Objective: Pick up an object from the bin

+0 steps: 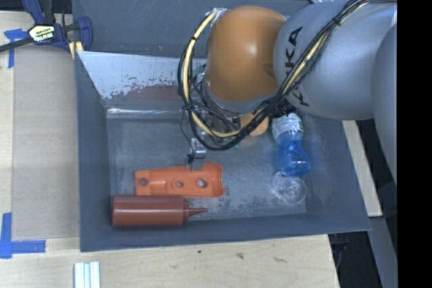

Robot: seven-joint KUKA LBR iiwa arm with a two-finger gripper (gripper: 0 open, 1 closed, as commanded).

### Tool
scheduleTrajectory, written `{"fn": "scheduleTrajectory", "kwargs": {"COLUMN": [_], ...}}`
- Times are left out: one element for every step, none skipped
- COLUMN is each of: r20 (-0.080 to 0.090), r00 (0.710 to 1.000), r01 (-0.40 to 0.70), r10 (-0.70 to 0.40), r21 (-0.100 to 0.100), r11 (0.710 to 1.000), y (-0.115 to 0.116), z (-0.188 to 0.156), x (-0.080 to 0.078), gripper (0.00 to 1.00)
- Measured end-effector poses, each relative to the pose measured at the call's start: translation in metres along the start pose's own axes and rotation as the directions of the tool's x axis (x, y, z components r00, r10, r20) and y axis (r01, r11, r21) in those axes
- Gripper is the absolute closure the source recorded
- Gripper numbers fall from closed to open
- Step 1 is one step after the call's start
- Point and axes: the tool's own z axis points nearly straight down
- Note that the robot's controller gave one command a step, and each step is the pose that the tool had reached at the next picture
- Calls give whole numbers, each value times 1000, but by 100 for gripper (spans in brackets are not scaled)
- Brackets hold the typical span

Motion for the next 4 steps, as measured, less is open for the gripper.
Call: {"fn": "scheduleTrajectory", "kwargs": {"r20": [8, 6, 16, 16], "r00": [1000, 989, 995, 995], "r01": [-3, 151, 101, 101], "r10": [3, -151, -101, -101], "r21": [-2, 0, -3, -3], "r11": [1000, 989, 995, 995], "y": [-1, -21, -22, -22], "z": [-5, 58, 109, 109], "x": [-2, 18, 69, 69], "gripper": [0, 0, 100, 100]}}
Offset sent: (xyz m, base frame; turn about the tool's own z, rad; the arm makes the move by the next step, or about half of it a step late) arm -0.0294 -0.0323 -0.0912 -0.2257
